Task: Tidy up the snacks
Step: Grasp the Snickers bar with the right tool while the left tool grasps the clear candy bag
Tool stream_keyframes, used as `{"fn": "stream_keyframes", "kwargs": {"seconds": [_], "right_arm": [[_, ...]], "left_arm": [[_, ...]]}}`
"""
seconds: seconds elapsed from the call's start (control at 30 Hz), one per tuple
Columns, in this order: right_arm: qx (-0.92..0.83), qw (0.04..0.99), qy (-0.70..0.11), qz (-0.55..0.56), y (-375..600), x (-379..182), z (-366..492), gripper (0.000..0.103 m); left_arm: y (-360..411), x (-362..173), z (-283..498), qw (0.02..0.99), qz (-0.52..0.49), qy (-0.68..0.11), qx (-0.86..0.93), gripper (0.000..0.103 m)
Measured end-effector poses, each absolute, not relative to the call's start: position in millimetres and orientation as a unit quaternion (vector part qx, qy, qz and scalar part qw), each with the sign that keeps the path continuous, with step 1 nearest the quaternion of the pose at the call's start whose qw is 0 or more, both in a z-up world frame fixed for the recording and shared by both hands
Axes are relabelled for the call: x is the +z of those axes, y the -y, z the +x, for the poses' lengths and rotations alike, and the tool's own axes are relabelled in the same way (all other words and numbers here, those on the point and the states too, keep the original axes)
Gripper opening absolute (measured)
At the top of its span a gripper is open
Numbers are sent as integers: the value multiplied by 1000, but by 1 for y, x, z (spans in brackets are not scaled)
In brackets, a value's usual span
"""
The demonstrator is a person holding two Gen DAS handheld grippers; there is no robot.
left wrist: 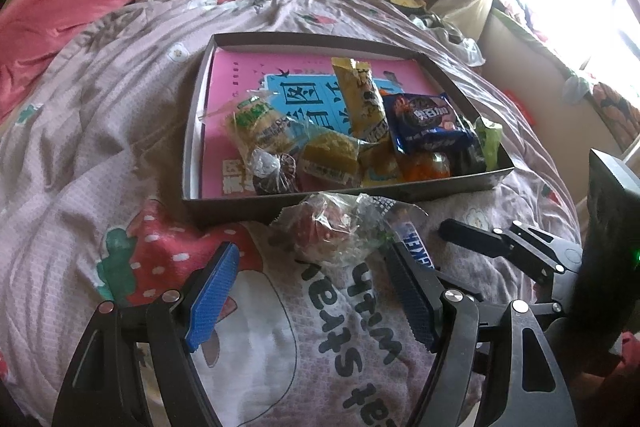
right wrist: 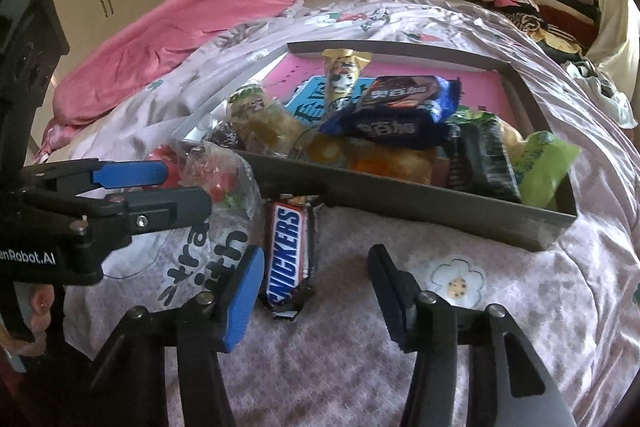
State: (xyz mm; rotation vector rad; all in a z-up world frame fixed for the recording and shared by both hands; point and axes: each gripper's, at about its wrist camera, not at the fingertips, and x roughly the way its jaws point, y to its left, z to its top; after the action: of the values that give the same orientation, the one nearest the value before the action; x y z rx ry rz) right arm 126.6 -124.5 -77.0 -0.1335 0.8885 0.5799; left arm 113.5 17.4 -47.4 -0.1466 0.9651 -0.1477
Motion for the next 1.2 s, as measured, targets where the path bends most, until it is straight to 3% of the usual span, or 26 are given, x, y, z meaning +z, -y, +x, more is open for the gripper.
{"fn": "stream_keyframes", "kwargs": {"seconds": [0.57,0.67,0.9,0.97,1.2], "right_arm": [[304,854,-414,-86,106,-86,141,31],[306,853,-416,-79,108,-85,142,30],[302,853,-423,-46,131,-79,142,29],[300,854,-424,-29,139,-76,143,29],[300,859,-414,13,158,-64,144,29]], "left_arm": [[-17,-62,124,873,-94,-472,-76,77],[-16,-64,126,872,-105,-472,-81,70],[-10,-70,134,866,-112,-483,-73,65],[-8,-71,135,865,-111,-484,-67,59],[-9,-69,133,868,-122,-476,-70,56]]}}
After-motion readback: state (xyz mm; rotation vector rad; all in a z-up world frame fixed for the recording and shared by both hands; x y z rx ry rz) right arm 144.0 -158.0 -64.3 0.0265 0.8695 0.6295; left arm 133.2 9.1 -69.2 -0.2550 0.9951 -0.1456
